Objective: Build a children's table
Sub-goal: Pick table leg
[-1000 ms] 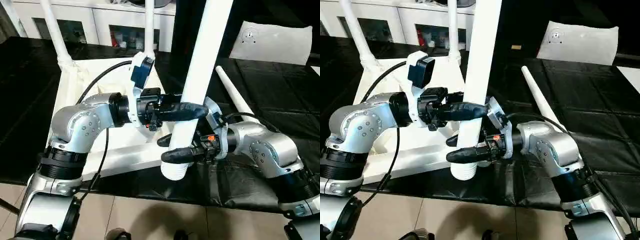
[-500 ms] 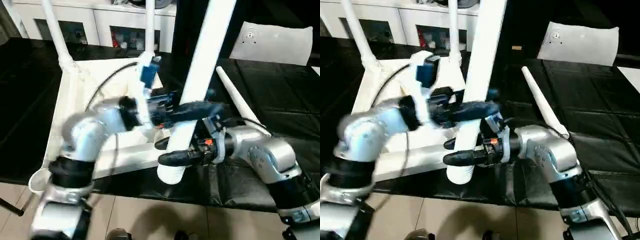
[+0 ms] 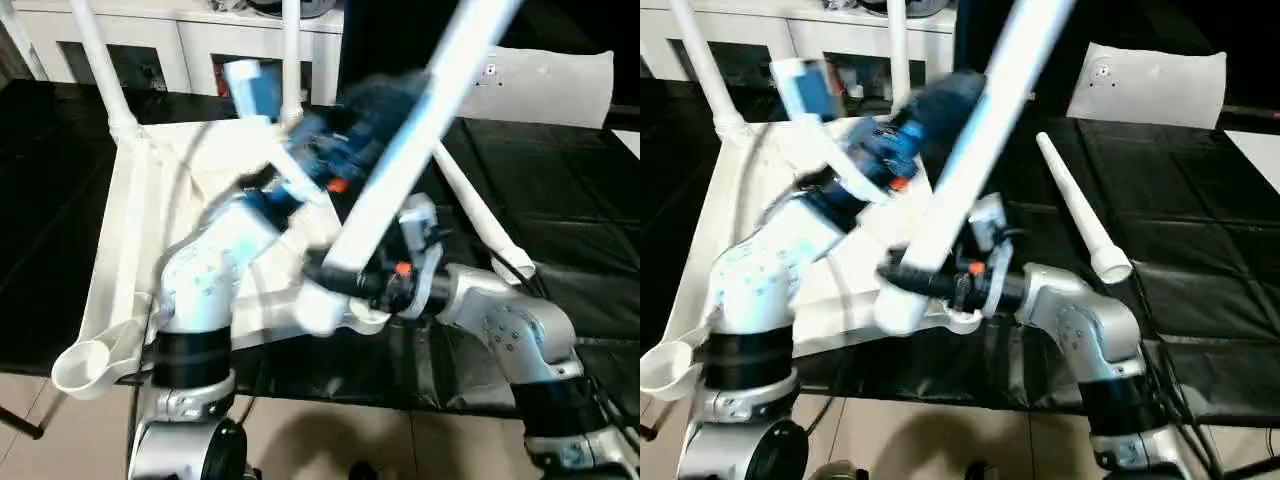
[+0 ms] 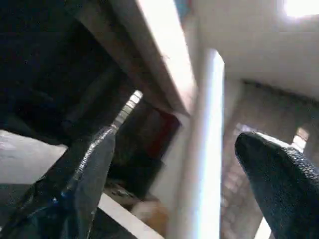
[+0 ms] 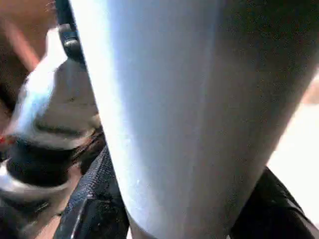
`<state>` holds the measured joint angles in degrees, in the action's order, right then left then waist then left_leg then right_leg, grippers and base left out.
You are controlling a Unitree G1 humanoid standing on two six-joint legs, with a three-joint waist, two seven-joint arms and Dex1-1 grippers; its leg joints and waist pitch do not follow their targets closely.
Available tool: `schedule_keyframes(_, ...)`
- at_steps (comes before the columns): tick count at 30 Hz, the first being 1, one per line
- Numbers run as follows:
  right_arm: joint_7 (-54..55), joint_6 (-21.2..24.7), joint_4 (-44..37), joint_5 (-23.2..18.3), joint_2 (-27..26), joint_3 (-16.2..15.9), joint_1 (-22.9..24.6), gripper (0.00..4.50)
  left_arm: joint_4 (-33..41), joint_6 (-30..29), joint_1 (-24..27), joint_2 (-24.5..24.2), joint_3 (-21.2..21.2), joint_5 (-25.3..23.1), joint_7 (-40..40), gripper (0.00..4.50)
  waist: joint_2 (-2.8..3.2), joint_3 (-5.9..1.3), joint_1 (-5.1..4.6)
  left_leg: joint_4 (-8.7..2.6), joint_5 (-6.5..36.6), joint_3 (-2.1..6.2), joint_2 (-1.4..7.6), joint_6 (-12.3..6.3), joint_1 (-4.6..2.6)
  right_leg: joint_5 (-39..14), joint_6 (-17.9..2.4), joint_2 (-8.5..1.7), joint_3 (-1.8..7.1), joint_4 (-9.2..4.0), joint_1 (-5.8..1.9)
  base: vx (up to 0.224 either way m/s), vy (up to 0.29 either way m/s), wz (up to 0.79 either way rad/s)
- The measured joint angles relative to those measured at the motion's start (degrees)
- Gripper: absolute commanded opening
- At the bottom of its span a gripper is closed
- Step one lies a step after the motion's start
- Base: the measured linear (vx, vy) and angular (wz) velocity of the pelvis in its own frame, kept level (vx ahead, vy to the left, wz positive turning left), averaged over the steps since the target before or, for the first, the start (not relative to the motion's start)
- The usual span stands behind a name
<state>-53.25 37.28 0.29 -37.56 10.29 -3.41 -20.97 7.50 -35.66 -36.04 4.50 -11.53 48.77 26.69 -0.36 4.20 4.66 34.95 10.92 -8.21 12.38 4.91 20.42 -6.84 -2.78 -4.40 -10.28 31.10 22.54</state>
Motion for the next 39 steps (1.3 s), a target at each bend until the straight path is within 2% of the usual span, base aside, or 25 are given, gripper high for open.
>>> schedule_keyframes(5,7.49,-4.84,0.09,3.93,-0.51,2.26,0.60,1.93,1.81,1.06,2.80,-4.28,-1.15,-1.30,-0.53,4.50,0.03,-0.02,0.09,-0.08,0.00,0.00,-0.03,0.01,-0.08,0.01,0.01,0.00,0.05,0.00,-0.03,0.000,0.000,0.00)
schedule_keyframes(7,10.92,-6.98,-0.02,7.76,0.35,2.20,0.77,1.93,2.48,1.09,5.71,-10.57,1.83,-6.20,0.80,4.50,0.12,-0.07,-0.18,-0.18,-0.01,0.00,-0.06,0.02,-0.23,0.02,0.03,0.00,0.09,0.00,-0.10,0.000,0.000,0.00)
schedule_keyframes(9,14.31,-9.12,-0.92,13.12,2.54,0.83,1.63,1.93,3.53,1.64,10.00,-17.59,6.32,-12.52,2.97,4.50,0.27,-0.17,-0.62,-0.31,0.00,0.02,-0.16,0.02,-0.39,0.03,0.04,-0.01,0.17,0.00,-0.22,0.000,0.000,0.00)
schedule_keyframes(11,17.38,-11.06,-1.34,16.78,3.32,0.99,3.44,1.93,3.50,1.92,14.19,-21.59,9.30,-17.21,5.05,4.50,0.29,-0.18,-0.91,-0.38,-0.01,0.08,-0.31,0.02,-0.38,0.04,0.07,-0.01,0.23,0.00,-0.23,0.000,0.000,0.00)
schedule_keyframes(12,18.89,-11.73,-1.45,18.26,3.19,0.69,3.99,1.93,3.79,2.68,15.73,-24.36,12.10,-19.93,6.55,4.50,0.29,-0.18,-1.16,-0.40,-0.01,0.10,-0.28,0.02,-0.36,0.04,0.07,-0.01,0.23,0.00,-0.20,0.000,0.000,0.00)
schedule_keyframes(17,21.65,-12.83,-2.01,20.44,3.03,0.41,5.81,1.93,6.93,4.50,19.72,-31.18,20.86,-25.81,11.00,4.50,0.41,-0.25,-1.97,-0.46,0.01,0.09,-0.29,0.02,-0.44,0.04,0.06,-0.03,0.30,0.01,-0.26,0.000,0.000,0.00)
schedule_keyframes(18,21.95,-12.90,-2.38,20.40,2.76,0.61,6.49,1.93,7.59,4.62,21.08,-32.85,22.66,-26.59,11.95,4.33,0.55,-0.33,-2.28,-0.47,0.01,0.10,-0.30,0.02,-0.47,0.04,0.06,-0.03,0.30,0.01,-0.27,0.000,0.000,0.00)
schedule_keyframes(23,22.46,-12.64,-4.52,19.94,1.92,0.36,8.83,1.93,9.41,3.17,24.28,-34.73,26.76,-27.90,13.50,4.06,0.98,-0.39,-3.01,-0.45,0.00,0.11,-0.31,0.03,-0.47,0.04,0.06,-0.03,0.28,0.01,-0.31,0.000,0.000,0.00)
schedule_keyframes(26,23.80,-12.47,-5.62,19.94,0.96,0.34,9.97,1.93,9.60,3.22,24.98,-35.90,29.21,-31.13,14.28,3.76,1.16,-0.35,-3.41,-0.42,0.00,0.12,-0.42,0.03,-0.92,0.04,0.07,-0.03,0.15,-0.11,-0.62,0.000,0.000,0.00)
schedule_keyframes(29,24.18,-12.47,-6.28,20.15,1.06,-0.37,10.57,1.93,8.15,3.23,24.97,-37.20,31.73,-34.49,13.63,3.60,1.37,-0.30,-4.47,-0.40,0.00,0.26,-0.43,0.03,-1.05,0.03,0.08,-0.03,-0.11,-0.44,-0.98,0.000,0.000,0.00)
schedule_keyframes(33,24.18,-12.49,-6.91,20.18,1.08,-0.69,11.56,1.93,5.86,3.19,24.63,-37.65,32.33,-36.23,12.68,3.27,1.72,-0.13,-6.25,-0.36,0.01,1.29,-0.14,0.02,-1.27,0.02,0.09,-0.07,-1.04,-1.24,-1.94,0.000,0.000,0.00)
schedule_keyframes(35,24.17,-12.49,-6.92,20.18,1.07,-0.76,11.63,1.93,4.77,3.24,24.08,-37.24,32.31,-36.65,12.50,3.14,1.96,-0.02,-6.54,-0.34,0.01,1.44,-0.13,0.02,-1.40,0.01,0.11,-0.07,-1.10,-1.18,-2.19,0.000,0.000,0.00)
schedule_keyframes(36,24.16,-12.49,-6.93,20.17,1.05,-0.83,11.64,1.93,4.33,3.31,24.02,-37.00,32.28,-36.92,12.51,3.02,2.10,0.03,-6.97,-0.34,0.02,1.50,-0.17,0.03,-1.55,0.01,0.11,-0.07,-1.11,-1.12,-2.32,0.000,0.000,0.00)
schedule_keyframes(39,24.02,-12.49,-6.93,20.15,1.13,-1.09,11.66,1.93,3.16,3.50,24.02,-36.07,32.24,-37.22,12.65,2.80,2.43,0.18,-7.74,-0.28,0.06,1.68,-0.40,0.10,-1.61,0.01,0.11,-0.16,-2.05,-1.27,-2.61,0.000,0.000,0.00)
